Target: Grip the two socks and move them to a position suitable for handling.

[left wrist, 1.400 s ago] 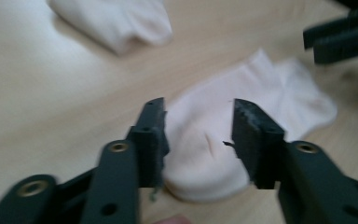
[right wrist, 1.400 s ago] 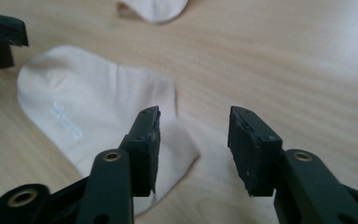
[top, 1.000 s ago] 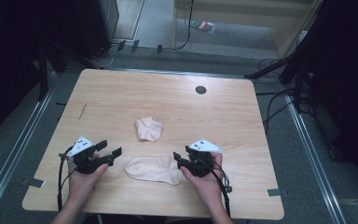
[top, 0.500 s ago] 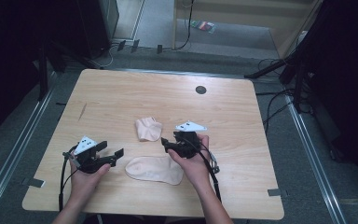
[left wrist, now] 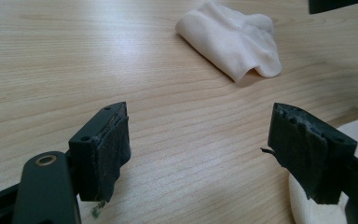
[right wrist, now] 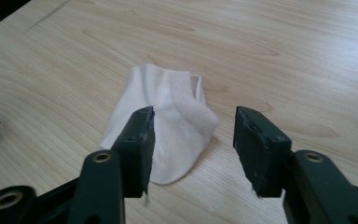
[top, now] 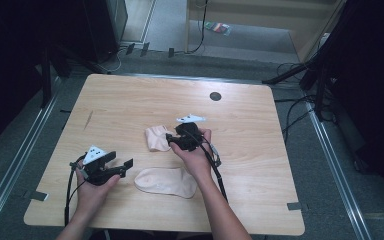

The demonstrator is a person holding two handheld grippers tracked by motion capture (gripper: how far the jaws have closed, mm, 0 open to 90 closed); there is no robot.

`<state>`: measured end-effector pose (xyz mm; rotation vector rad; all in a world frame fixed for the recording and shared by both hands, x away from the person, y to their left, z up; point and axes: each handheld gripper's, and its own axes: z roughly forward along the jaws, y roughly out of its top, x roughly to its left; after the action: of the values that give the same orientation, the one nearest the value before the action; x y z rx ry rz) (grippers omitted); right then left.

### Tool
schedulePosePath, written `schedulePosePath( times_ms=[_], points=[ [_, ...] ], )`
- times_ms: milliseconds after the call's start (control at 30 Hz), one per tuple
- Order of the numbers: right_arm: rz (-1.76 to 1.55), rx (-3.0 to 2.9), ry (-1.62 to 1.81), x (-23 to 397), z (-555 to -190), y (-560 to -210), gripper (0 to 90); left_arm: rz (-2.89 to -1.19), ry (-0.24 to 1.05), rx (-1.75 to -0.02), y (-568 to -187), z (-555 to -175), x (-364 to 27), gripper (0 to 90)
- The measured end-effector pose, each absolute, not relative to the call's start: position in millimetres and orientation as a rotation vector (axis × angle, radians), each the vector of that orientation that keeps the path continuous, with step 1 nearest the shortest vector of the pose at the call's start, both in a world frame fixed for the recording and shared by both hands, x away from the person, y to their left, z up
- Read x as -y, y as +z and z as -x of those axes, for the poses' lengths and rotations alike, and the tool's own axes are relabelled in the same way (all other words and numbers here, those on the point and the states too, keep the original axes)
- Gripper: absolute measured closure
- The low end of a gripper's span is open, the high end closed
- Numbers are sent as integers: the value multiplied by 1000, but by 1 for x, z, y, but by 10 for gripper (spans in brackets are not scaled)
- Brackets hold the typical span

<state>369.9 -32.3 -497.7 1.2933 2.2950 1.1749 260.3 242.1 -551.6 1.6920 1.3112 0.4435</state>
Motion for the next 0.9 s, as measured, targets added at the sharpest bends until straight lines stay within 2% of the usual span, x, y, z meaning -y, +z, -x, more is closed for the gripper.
schedulePosePath(
  times_ms=[33, 67, 200, 500, 533, 567, 600, 667, 700, 733, 900],
  points=[
    [-1293, -2295, 1175, 32, -370, -498, 519, -1693, 444, -1312, -552, -261, -242, 215],
    [-1299, -2301, 1167, 31, -373, -501, 563, -1692, 443, -1317, -552, -261, -243, 217],
    [-1342, -2290, 1164, 32, -382, -511, 640, -1696, 441, -1314, -552, -261, -242, 222],
    [-1406, -2350, 1155, 24, -395, -526, 622, -1704, 447, -1314, -552, -261, -241, 235],
    [-1381, -2340, 1140, 21, -394, -527, 678, -1705, 447, -1315, -552, -261, -241, 235],
    [-1381, -2340, 1140, 21, -394, -527, 678, -1705, 447, -1315, -552, -261, -241, 235],
    [-1367, -2341, 1147, 20, -392, -526, 754, -1704, 447, -1316, -552, -261, -240, 236],
    [-1342, -2348, 1147, 17, -390, -525, 822, -1705, 447, -1316, -552, -261, -240, 236],
    [-1342, -2348, 1147, 17, -390, -525, 822, -1705, 448, -1316, -552, -261, -240, 236],
    [-1313, -2347, 1139, 15, -387, -523, 883, -1705, 448, -1316, -552, -261, -240, 237],
    [-1293, -2337, 1165, 13, -384, -516, 899, -1705, 450, -1318, -552, -261, -240, 237]
  ],
)
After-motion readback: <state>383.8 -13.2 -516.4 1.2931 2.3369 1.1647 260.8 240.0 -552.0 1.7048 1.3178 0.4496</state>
